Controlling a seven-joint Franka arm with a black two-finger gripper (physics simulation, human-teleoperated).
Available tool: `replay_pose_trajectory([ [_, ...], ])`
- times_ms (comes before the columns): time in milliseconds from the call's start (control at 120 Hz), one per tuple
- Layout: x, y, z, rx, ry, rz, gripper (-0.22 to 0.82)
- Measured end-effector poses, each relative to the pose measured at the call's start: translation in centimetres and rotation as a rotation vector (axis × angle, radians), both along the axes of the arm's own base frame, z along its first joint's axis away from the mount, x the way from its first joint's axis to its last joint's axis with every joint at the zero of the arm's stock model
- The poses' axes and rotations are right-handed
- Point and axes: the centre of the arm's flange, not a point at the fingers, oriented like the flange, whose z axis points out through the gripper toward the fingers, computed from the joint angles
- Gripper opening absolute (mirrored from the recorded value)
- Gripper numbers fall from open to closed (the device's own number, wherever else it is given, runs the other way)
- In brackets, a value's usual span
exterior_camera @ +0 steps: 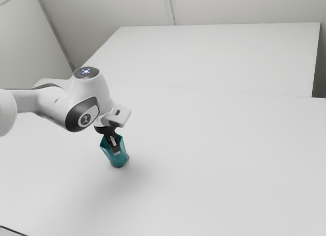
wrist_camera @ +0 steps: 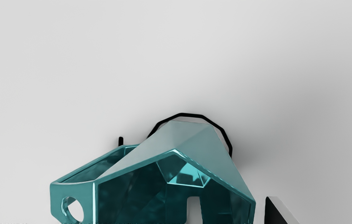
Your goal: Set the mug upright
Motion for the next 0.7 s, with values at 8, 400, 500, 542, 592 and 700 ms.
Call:
replay_pose_trajectory([
  [8,0.0,0.0,0.0,0.0,0.0,0.0,0.16],
  [400,-0.8,-0.5,4.7,-0.02,-0.08,0.02,0.44],
  [500,1.1,-1.1,9.2,-0.032,-0.126,0.045,0.5],
  [542,2.5,-1.4,11.6,-0.037,-0.14,0.067,0.52],
  [592,5.0,-1.6,14.6,-0.041,-0.144,0.105,0.53],
  [700,10.8,-1.5,19.6,-0.063,-0.13,0.214,0.56],
])
